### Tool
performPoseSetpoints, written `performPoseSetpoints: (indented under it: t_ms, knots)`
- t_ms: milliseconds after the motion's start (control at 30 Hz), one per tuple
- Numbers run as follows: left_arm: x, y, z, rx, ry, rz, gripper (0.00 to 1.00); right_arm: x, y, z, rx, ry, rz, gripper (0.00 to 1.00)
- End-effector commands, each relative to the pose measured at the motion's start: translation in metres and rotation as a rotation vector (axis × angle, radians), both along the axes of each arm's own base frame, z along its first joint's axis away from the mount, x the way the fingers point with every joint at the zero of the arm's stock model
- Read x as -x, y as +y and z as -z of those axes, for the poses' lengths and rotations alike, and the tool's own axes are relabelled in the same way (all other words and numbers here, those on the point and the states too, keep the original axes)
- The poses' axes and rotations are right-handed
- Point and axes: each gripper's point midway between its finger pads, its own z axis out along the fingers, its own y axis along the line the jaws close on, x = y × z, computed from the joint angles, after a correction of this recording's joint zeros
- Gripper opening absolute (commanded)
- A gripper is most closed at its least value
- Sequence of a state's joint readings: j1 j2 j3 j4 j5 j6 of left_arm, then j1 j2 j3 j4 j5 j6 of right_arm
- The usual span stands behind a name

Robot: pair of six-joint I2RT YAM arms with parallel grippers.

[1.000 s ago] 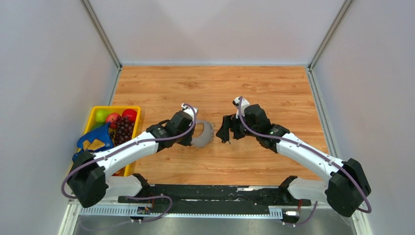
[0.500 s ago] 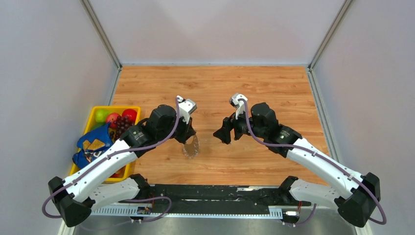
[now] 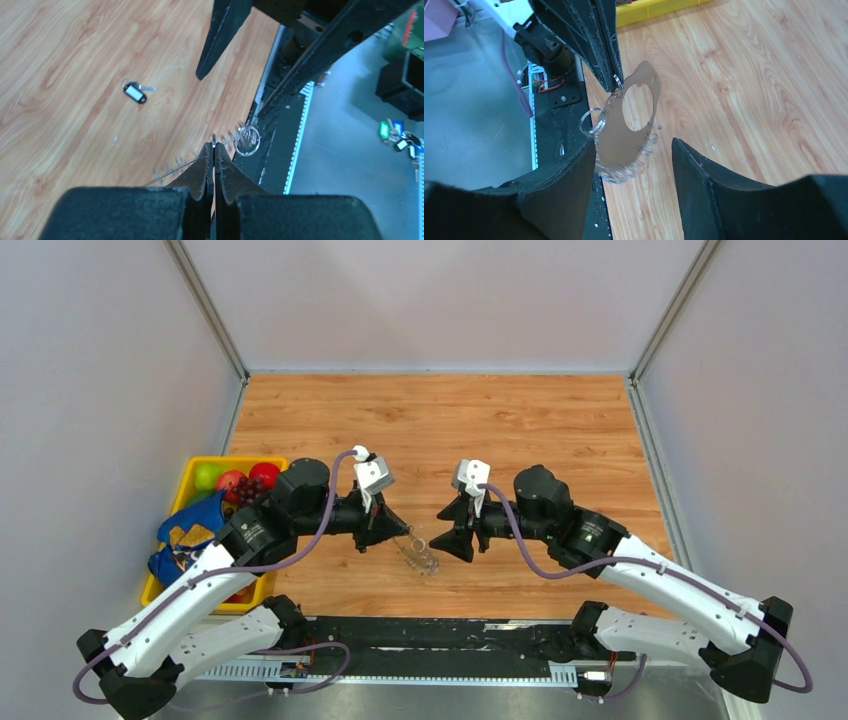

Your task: Put the keys on the keyring

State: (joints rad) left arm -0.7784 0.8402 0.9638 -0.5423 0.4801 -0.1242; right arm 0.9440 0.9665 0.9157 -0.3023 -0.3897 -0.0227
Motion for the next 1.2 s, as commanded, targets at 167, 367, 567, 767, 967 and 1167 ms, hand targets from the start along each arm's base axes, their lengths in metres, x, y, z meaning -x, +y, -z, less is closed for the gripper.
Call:
performPoseSetpoints:
  t_ms: [167, 367, 567, 767, 967, 1167]
  knots:
    - [0.035, -0.006, -0.061, 0.158, -0.137, 0.217, 0.00, 0.027, 0.004, -0.067, -0.140, -0.164, -0.172, 0.59]
    - [0.043, -0.005, -0.068, 0.180, -0.144, 0.251, 0.00, 0.040, 0.012, -0.081, -0.176, -0.162, -0.243, 0.55]
    - [0.046, -0.004, -0.075, 0.210, -0.160, 0.257, 0.00, 0.047, 0.020, -0.080, -0.176, -0.159, -0.278, 0.52]
    - [0.049, -0.005, -0.083, 0.243, -0.172, 0.272, 0.00, 0.051, 0.025, -0.082, -0.179, -0.164, -0.288, 0.45]
    - [0.049, -0.006, -0.083, 0.247, -0.169, 0.271, 0.00, 0.055, 0.030, -0.086, -0.189, -0.172, -0.297, 0.39]
    - [0.051, -0.005, -0.083, 0.251, -0.172, 0.275, 0.00, 0.053, 0.033, -0.089, -0.198, -0.182, -0.282, 0.35]
